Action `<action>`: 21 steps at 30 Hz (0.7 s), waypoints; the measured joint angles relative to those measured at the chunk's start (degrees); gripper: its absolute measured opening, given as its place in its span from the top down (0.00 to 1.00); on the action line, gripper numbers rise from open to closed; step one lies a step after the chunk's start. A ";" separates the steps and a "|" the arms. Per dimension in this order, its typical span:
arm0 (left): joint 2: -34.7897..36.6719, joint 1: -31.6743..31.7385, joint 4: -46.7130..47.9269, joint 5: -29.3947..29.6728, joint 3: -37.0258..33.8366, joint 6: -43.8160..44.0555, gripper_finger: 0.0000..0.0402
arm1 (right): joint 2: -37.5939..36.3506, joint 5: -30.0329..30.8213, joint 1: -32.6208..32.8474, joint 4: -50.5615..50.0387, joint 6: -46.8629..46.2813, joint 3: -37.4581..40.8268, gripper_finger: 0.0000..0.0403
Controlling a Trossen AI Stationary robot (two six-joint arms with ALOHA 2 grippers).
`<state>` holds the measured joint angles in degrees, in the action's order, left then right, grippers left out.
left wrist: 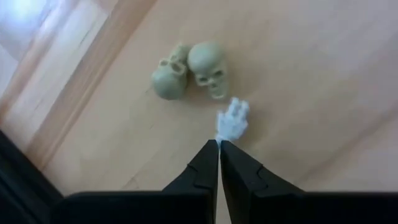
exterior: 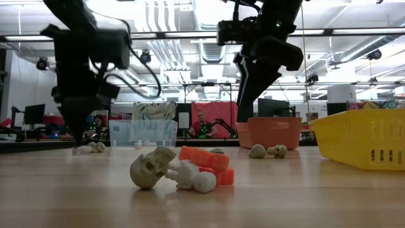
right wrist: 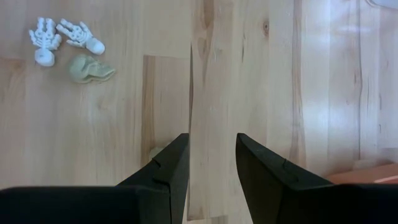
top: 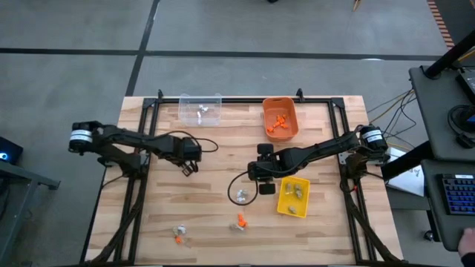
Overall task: Sort Halloween decoration
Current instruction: Put the white skeleton toy into the transparent bin
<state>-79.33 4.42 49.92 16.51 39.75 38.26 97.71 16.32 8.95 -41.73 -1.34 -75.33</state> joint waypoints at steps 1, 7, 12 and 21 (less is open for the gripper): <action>1.49 0.00 -0.01 -0.60 0.00 -0.59 1.00 | 0.00 -0.01 0.00 -0.02 0.05 0.00 0.70; 10.83 -0.04 -0.01 -6.04 0.00 -4.12 1.00 | -0.04 -0.28 0.00 -2.49 -0.56 0.02 0.70; 15.30 -0.50 -0.36 -7.11 -0.04 -7.94 1.00 | -0.07 -0.53 0.02 -2.96 -2.12 0.27 0.70; 12.35 -0.04 -0.93 -6.20 -0.13 -13.32 0.78 | -0.07 -1.95 0.02 -2.53 -1.69 0.35 0.70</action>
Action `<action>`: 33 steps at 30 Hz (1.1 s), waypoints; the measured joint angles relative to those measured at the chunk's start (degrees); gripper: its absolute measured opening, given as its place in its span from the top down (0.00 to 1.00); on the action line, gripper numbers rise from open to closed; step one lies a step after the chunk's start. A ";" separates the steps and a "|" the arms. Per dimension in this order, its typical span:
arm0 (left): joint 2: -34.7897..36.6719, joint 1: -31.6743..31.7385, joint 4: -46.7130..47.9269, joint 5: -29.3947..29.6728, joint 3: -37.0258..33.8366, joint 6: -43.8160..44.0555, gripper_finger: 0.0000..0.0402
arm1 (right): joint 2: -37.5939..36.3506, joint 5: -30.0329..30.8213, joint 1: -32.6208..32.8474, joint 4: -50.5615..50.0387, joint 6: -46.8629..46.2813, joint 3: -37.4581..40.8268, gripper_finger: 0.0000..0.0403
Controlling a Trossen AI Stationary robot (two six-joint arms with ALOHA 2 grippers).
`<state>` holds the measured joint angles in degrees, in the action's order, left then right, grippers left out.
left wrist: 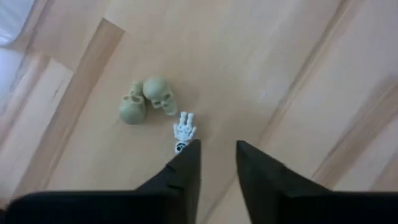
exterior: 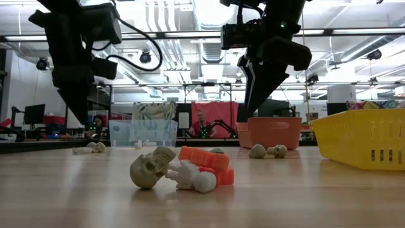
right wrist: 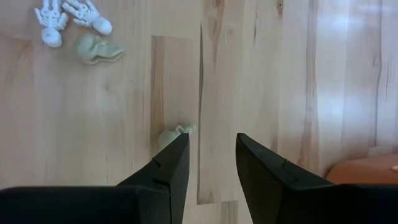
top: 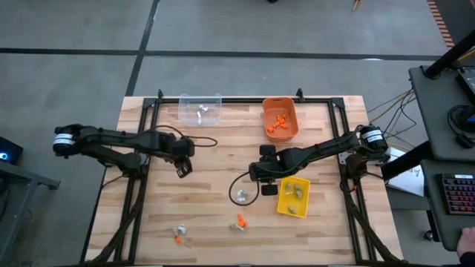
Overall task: Sort Halloween decoration
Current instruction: Put the white skeleton toy into the transparent bin
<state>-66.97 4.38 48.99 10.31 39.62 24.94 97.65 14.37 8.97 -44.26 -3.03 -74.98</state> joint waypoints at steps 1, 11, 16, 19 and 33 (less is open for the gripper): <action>-0.92 -0.08 -0.30 0.92 0.00 -0.30 0.75 | 0.00 0.00 0.00 0.01 0.00 0.00 0.70; -13.57 0.02 -0.90 6.69 -0.02 1.50 0.56 | 0.00 0.00 0.00 0.01 0.07 0.04 0.70; -18.46 0.02 -0.99 6.95 -0.02 1.54 0.58 | 0.00 0.02 0.00 0.03 0.04 0.04 0.70; -19.94 -0.07 -1.38 7.39 0.20 1.45 0.59 | 0.00 0.02 0.00 0.05 0.07 0.04 0.70; -19.13 0.00 -2.53 3.90 -0.02 1.05 0.93 | 0.00 0.03 0.00 0.19 0.05 0.04 0.70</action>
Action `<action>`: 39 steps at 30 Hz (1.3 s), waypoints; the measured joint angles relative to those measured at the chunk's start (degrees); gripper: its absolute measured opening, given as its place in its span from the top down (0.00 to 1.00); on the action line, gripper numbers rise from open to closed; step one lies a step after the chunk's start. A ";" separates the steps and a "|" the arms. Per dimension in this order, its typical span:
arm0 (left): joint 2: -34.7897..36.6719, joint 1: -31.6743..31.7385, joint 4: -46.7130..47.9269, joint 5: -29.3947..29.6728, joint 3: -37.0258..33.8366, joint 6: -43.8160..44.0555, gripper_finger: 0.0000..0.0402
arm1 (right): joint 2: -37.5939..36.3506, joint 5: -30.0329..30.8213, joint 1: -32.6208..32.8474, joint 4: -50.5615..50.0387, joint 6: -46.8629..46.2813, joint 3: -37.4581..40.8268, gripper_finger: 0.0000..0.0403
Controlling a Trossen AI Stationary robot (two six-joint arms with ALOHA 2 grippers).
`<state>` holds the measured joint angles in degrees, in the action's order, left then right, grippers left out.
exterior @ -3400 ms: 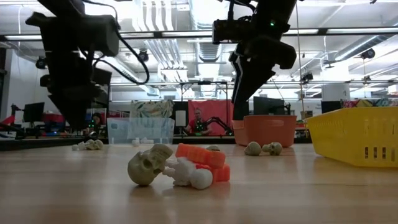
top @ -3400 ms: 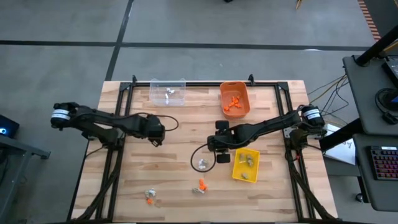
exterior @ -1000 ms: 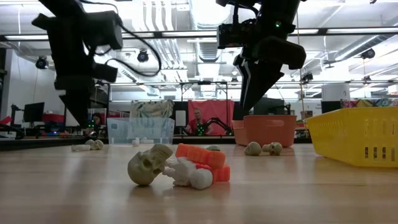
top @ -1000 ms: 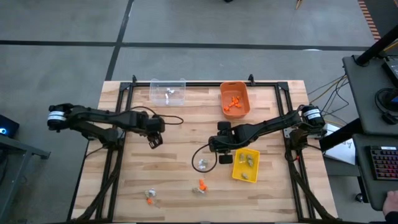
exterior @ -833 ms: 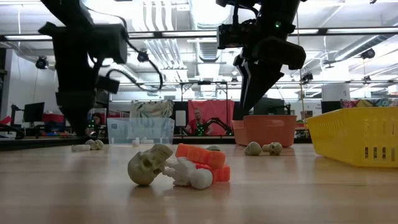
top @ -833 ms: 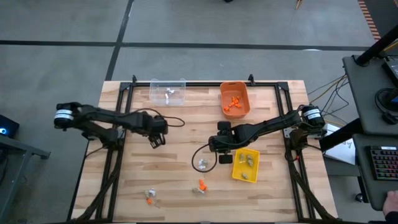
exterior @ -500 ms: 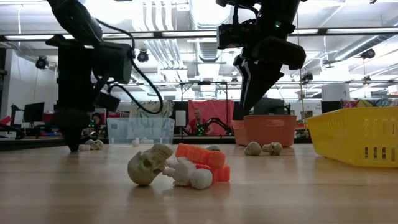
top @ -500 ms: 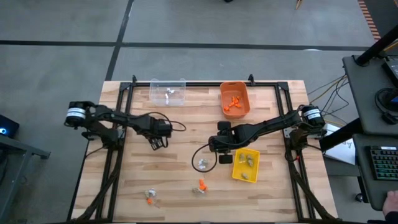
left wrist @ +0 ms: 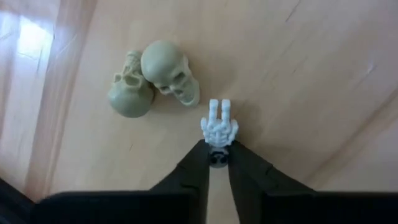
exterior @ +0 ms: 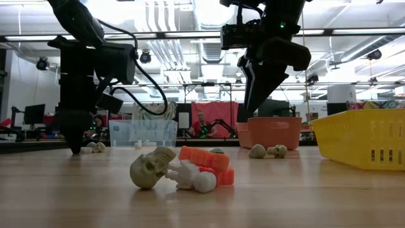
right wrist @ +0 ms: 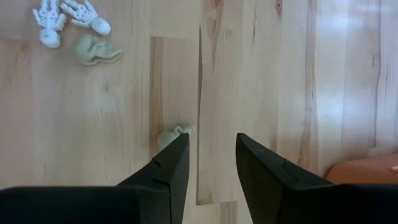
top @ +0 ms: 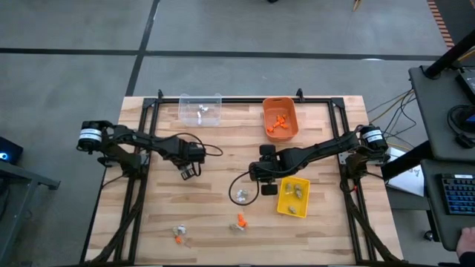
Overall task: Sort Halloween decoration
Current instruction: Put the white skeleton toy into the transparent bin
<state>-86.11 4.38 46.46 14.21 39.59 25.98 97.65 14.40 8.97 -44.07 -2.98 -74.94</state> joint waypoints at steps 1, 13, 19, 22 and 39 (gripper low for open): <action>0.04 0.02 0.00 -0.34 0.02 0.04 0.96 | 0.00 0.01 0.00 0.00 0.00 0.00 0.70; 5.27 -1.50 -0.71 -6.82 -0.04 -1.38 0.99 | 0.00 0.02 0.00 0.02 0.02 0.00 0.70; 12.01 -2.05 -1.61 -8.23 -0.04 -3.56 1.00 | 0.00 0.02 0.00 -0.02 0.02 0.08 0.70; 15.48 -2.03 -4.65 -8.16 -0.04 -5.70 1.00 | 0.00 0.02 0.00 -0.01 0.34 0.07 0.70; 10.26 15.45 -7.71 -3.63 21.68 -37.58 1.00 | 0.00 0.02 0.00 -0.15 1.12 0.08 0.70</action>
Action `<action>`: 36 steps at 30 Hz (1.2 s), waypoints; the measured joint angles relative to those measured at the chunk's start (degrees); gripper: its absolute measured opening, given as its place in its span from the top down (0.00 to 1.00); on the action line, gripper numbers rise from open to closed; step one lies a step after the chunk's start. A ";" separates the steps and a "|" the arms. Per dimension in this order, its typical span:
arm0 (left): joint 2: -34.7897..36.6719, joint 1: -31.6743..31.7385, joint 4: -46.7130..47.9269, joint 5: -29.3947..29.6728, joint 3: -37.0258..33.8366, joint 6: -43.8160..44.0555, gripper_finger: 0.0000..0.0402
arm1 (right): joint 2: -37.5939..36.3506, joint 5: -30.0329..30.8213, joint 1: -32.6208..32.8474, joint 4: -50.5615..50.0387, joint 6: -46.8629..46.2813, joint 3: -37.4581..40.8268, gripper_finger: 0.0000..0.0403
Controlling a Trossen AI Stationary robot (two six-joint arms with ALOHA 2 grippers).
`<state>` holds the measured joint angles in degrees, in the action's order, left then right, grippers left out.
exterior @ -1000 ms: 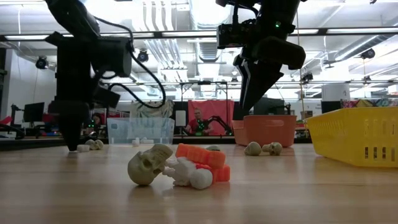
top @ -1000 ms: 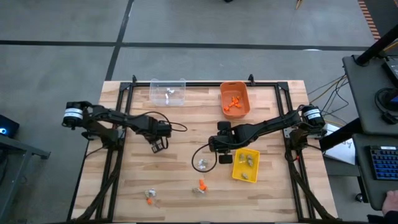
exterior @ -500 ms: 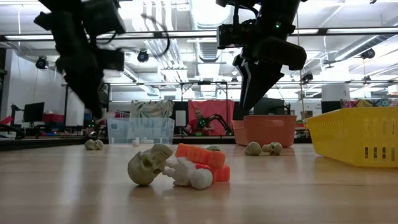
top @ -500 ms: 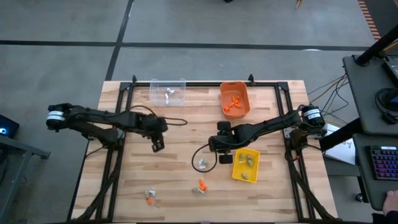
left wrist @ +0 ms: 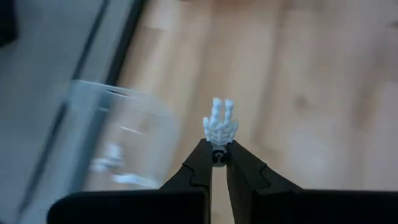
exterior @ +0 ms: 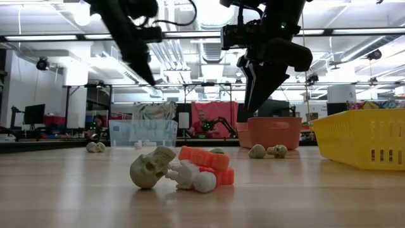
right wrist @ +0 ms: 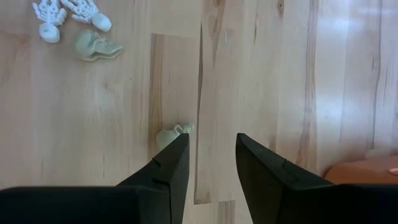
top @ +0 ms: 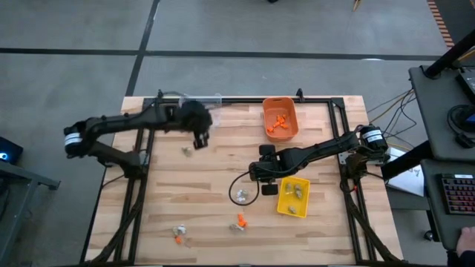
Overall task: Sort Halloween decoration
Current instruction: Put the white skeleton toy into the transparent bin, then put the gray skull toy into the yellow bin
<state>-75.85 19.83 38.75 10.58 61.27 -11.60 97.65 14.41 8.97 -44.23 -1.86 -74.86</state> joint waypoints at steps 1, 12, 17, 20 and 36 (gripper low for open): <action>-1.54 1.86 0.01 -0.02 1.65 -1.96 1.00 | 0.00 0.00 0.00 0.00 -0.01 0.00 0.70; -24.03 19.48 9.39 -0.58 16.65 -13.86 1.00 | 0.00 0.00 0.00 -0.01 -0.01 0.00 0.70; -31.12 22.94 13.48 -0.65 20.39 -15.01 1.00 | 0.00 0.02 0.00 0.00 0.23 -0.01 0.70; -33.27 23.61 14.44 -0.64 22.00 -14.56 0.97 | 0.00 0.02 -0.01 0.02 0.26 -0.01 0.70; -28.98 23.11 15.86 -4.36 20.66 -7.47 0.78 | 0.00 0.07 -0.02 0.21 -0.63 -0.01 0.70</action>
<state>-104.83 42.94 54.61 6.23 81.93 -19.07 97.65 14.48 8.95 -44.02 -2.49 -74.87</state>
